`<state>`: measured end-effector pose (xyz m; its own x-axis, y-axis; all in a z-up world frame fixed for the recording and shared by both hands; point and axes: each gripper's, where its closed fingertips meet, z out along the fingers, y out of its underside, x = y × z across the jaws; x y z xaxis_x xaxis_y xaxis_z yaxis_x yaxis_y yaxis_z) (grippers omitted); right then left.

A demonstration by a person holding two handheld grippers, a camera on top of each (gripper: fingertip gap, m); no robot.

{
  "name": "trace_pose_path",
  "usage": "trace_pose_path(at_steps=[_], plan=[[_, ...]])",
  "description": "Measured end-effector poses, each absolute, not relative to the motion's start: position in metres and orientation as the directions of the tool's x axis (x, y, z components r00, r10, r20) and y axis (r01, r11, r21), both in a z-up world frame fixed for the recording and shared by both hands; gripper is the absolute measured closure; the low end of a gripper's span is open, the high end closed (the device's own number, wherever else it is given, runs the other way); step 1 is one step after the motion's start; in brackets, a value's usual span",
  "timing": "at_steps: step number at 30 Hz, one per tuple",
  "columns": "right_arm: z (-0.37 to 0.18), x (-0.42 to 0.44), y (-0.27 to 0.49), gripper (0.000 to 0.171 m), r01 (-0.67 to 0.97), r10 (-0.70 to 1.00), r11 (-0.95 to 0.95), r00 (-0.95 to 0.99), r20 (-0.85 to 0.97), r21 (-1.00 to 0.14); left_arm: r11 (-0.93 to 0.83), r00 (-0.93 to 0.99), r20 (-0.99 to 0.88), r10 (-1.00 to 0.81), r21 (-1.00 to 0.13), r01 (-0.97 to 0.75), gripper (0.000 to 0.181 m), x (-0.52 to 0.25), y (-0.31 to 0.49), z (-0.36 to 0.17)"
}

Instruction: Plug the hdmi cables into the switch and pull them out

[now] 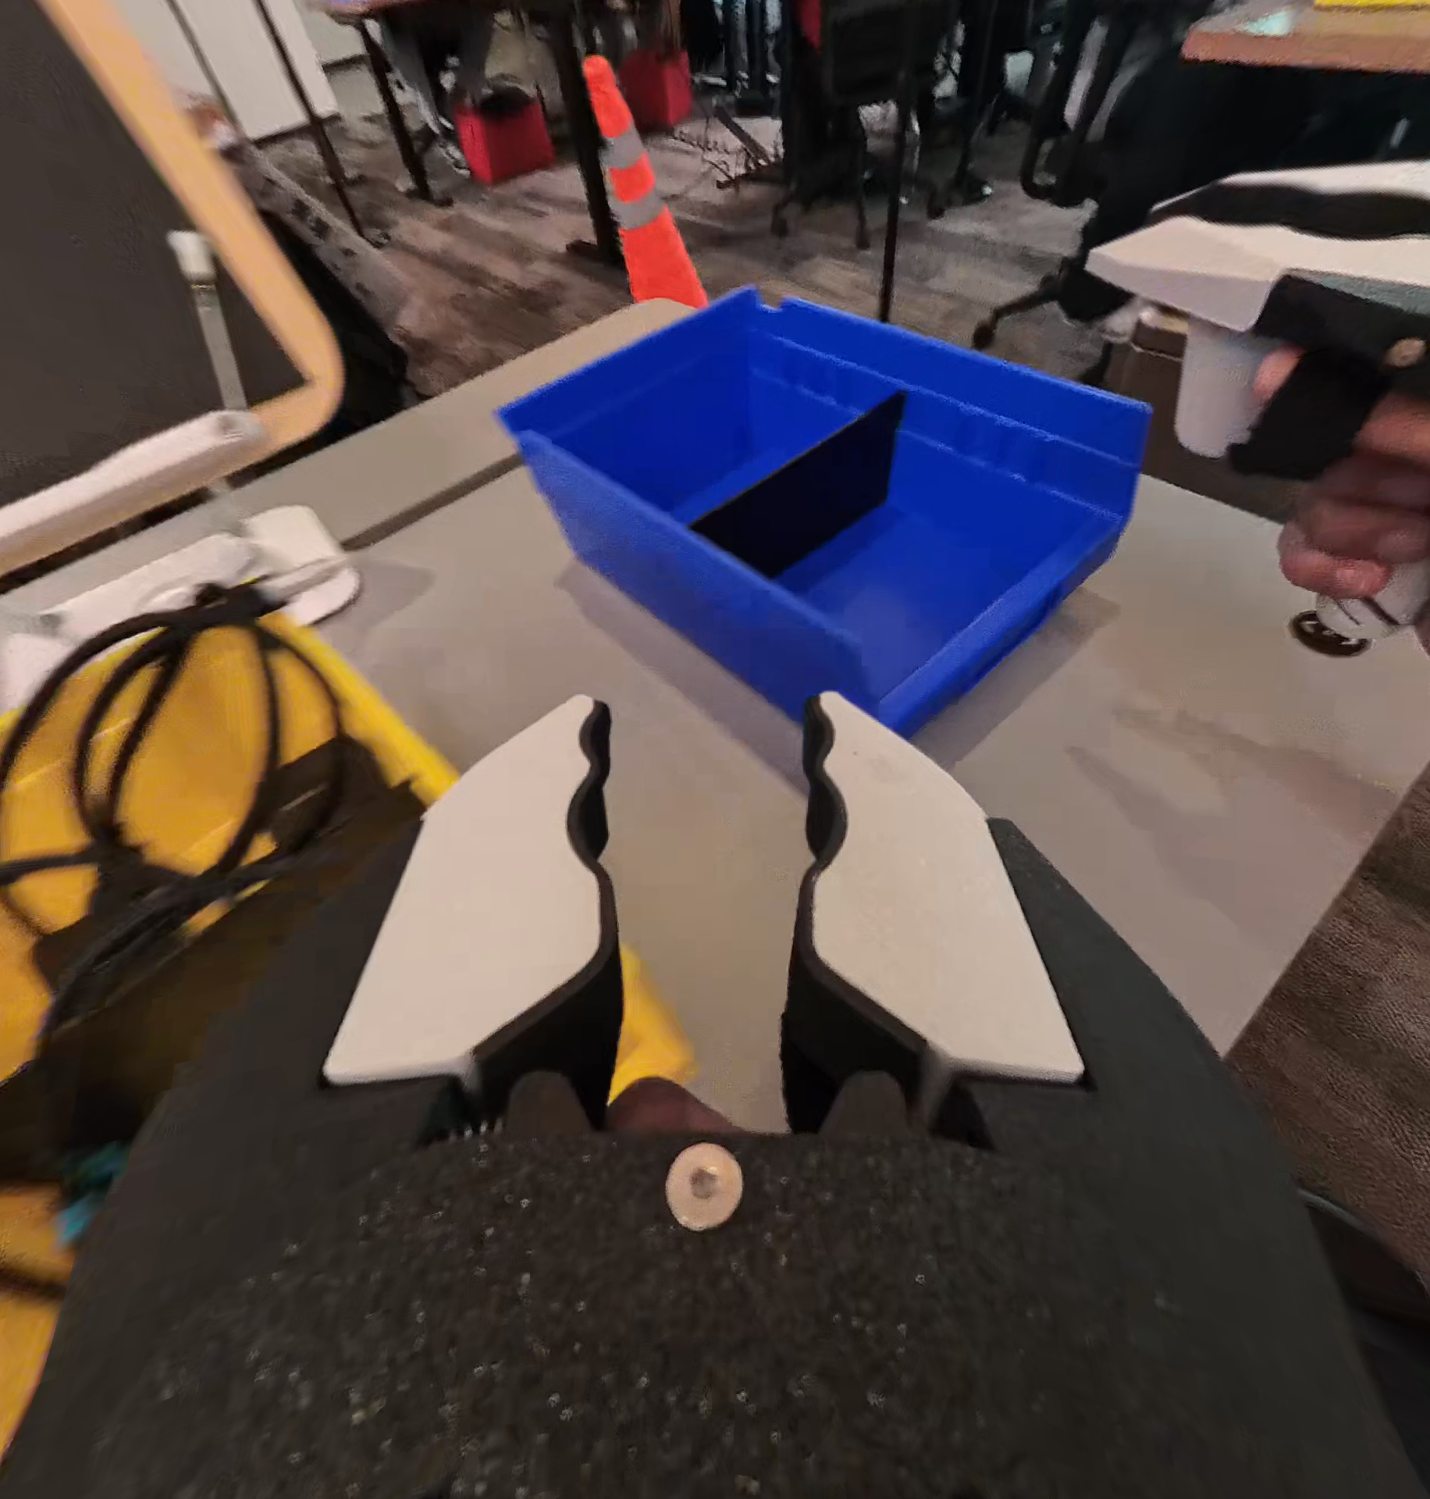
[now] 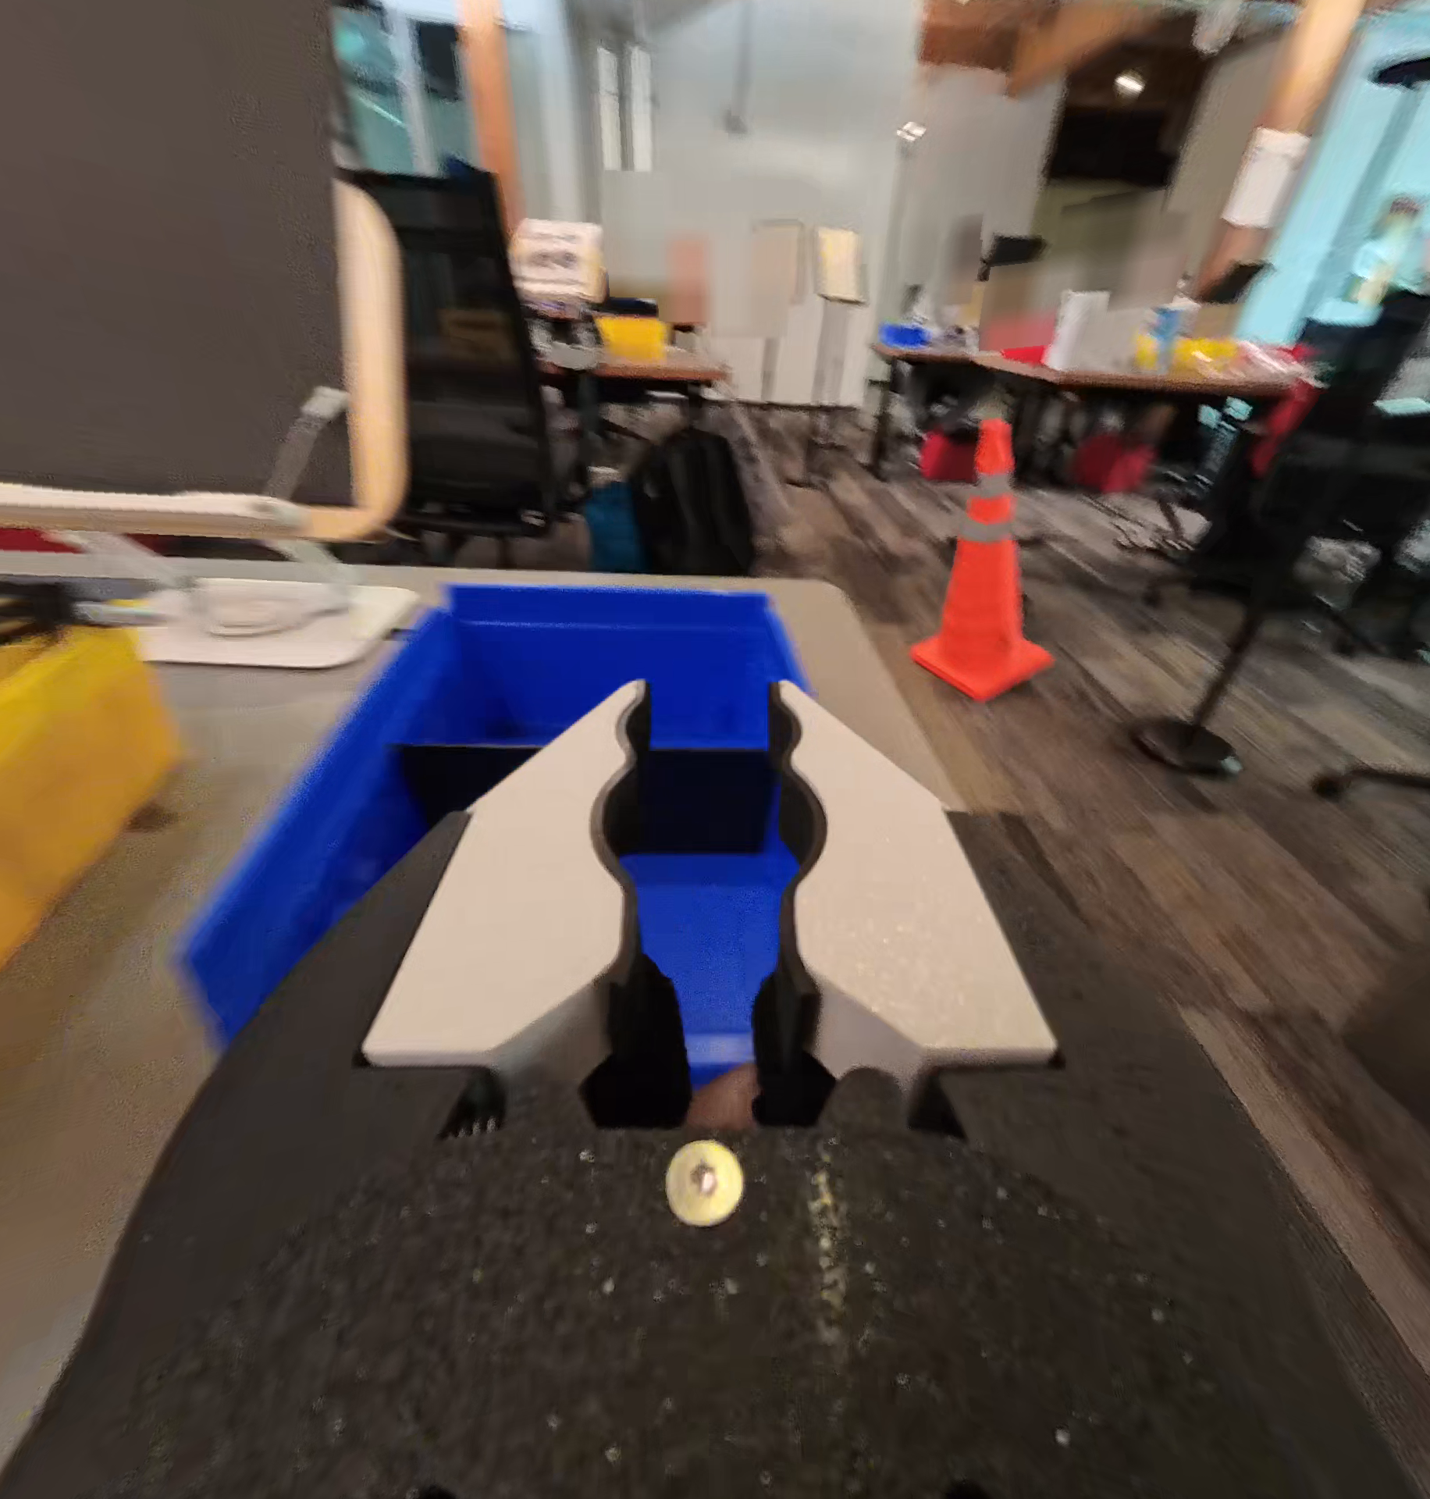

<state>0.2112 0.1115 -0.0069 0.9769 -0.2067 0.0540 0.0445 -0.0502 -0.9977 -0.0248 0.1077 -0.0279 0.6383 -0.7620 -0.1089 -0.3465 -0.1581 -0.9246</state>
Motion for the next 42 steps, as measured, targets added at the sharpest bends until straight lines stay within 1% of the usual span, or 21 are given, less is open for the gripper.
trace_pose_path(at_steps=[2, 4, 5, 6, 8, 9, 11, 13, 14, 15, 17, 18, 21, 22, 24, 27, 29, 34, 37, 39, 42], plan=[[0.014, 0.148, 0.117, 0.139, 0.112, -0.046, 0.019, 0.993, 0.111, -0.994, -0.147, 0.699, -0.114, -0.706, -0.942, -0.302, 0.13, -0.079, 0.115, -0.02], [0.032, 0.076, 0.116, 0.135, 0.201, 0.095, 0.14, 0.972, 0.215, -0.97, -0.114, 0.805, -0.181, -0.565, -0.949, -0.294, 0.129, -0.147, 0.132, -0.018], [0.031, 0.044, 0.118, 0.135, 0.219, 0.145, 0.143, 0.96, 0.24, -0.965, -0.111, 0.85, -0.209, -0.483, -0.949, -0.296, 0.128, -0.181, 0.14, -0.02], [0.022, 0.01, 0.122, 0.134, 0.212, 0.233, 0.106, 0.945, 0.231, -0.972, -0.138, 0.884, -0.214, -0.415, -0.946, -0.294, 0.127, -0.21, 0.147, -0.028], [-0.008, -0.049, 0.129, 0.119, 0.155, 0.376, -0.041, 0.917, 0.129, -0.987, -0.248, 0.909, -0.189, -0.372, -0.923, -0.293, 0.124, -0.247, 0.155, -0.057], [-0.027, -0.07, 0.132, 0.111, 0.146, 0.403, -0.108, 0.911, 0.091, -0.983, -0.301, 0.916, -0.175, -0.362, -0.908, -0.293, 0.123, -0.259, 0.158, -0.072], [-0.062, -0.083, 0.136, 0.114, 0.115, 0.324, -0.195, 0.945, 0.046, -0.974, -0.364, 0.92, -0.131, -0.369, -0.891, -0.273, 0.125, -0.272, 0.162, -0.098], [-0.098, -0.087, 0.136, 0.119, 0.047, 0.244, -0.309, 0.969, -0.031, -0.95, -0.404, 0.925, -0.074, -0.373, -0.884, -0.234, 0.135, -0.277, 0.167, -0.119], [-0.114, -0.084, 0.138, 0.126, 0.039, 0.192, -0.37, 0.981, -0.036, -0.928, -0.414, 0.905, -0.005, -0.425, -0.888, -0.199, 0.145, -0.27, 0.167, -0.122], [-0.121, -0.08, 0.142, 0.134, 0.049, 0.152, -0.393, 0.988, -0.013, -0.918, -0.427, 0.894, 0.029, -0.447, -0.885, -0.185, 0.162, -0.267, 0.168, -0.122], [-0.124, -0.083, 0.148, 0.162, 0.037, 0.141, -0.399, 0.99, -0.021, -0.916, -0.439, 0.896, -0.016, -0.443, -0.867, -0.233, 0.165, -0.269, 0.171, -0.123], [-0.125, -0.084, 0.149, 0.166, 0.016, 0.11, -0.413, 0.993, -0.032, -0.91, -0.443, 0.902, -0.036, -0.431, -0.862, -0.247, 0.167, -0.271, 0.171, -0.123], [-0.112, -0.091, 0.149, 0.168, 0.059, 0.0, -0.356, 0.998, 0.063, -0.933, -0.44, 0.917, -0.038, -0.396, -0.869, -0.226, 0.175, -0.284, 0.176, -0.116], [-0.108, -0.101, 0.148, 0.169, 0.035, -0.01, -0.356, 0.999, 0.041, -0.934, -0.43, 0.924, -0.039, -0.381, -0.877, -0.214, 0.177, -0.295, 0.181, -0.109], [-0.095, -0.125, 0.152, 0.169, -0.002, 0.002, -0.316, 1.0, -0.002, -0.949, -0.396, 0.928, -0.066, -0.367, -0.891, -0.22, 0.177, -0.321, 0.188, -0.094], [-0.079, -0.176, 0.165, 0.167, 0.059, 0.035, -0.225, 0.998, 0.052, -0.972, -0.297, 0.934, -0.165, -0.318, -0.918, -0.264, 0.176, -0.374, 0.205, -0.076], [-0.073, -0.215, 0.177, 0.167, 0.061, 0.05, -0.194, 0.997, 0.052, -0.979, -0.291, 0.94, -0.149, -0.308, -0.926, -0.242, 0.176, -0.414, 0.217, -0.074], [-0.087, -0.307, 0.211, 0.166, 0.133, 0.139, -0.245, 0.985, 0.101, -0.96, -0.313, 0.969, -0.122, -0.215, -0.931, -0.186, 0.179, -0.505, 0.24, -0.087], [-0.108, -0.333, 0.223, 0.165, 0.133, 0.16, -0.334, 0.984, 0.083, -0.933, -0.352, 0.973, -0.117, -0.197, -0.918, -0.182, 0.18, -0.528, 0.252, -0.098], [-0.121, -0.338, 0.226, 0.165, 0.097, 0.153, -0.368, 0.987, 0.043, -0.925, -0.394, 0.971, -0.123, -0.204, -0.898, -0.197, 0.178, -0.532, 0.257, -0.115], [-0.122, -0.343, 0.229, 0.164, 0.005, 0.154, -0.346, 0.987, -0.052, -0.938, -0.376, 0.978, -0.141, -0.153, -0.907, -0.19, 0.174, -0.539, 0.263, -0.113]])
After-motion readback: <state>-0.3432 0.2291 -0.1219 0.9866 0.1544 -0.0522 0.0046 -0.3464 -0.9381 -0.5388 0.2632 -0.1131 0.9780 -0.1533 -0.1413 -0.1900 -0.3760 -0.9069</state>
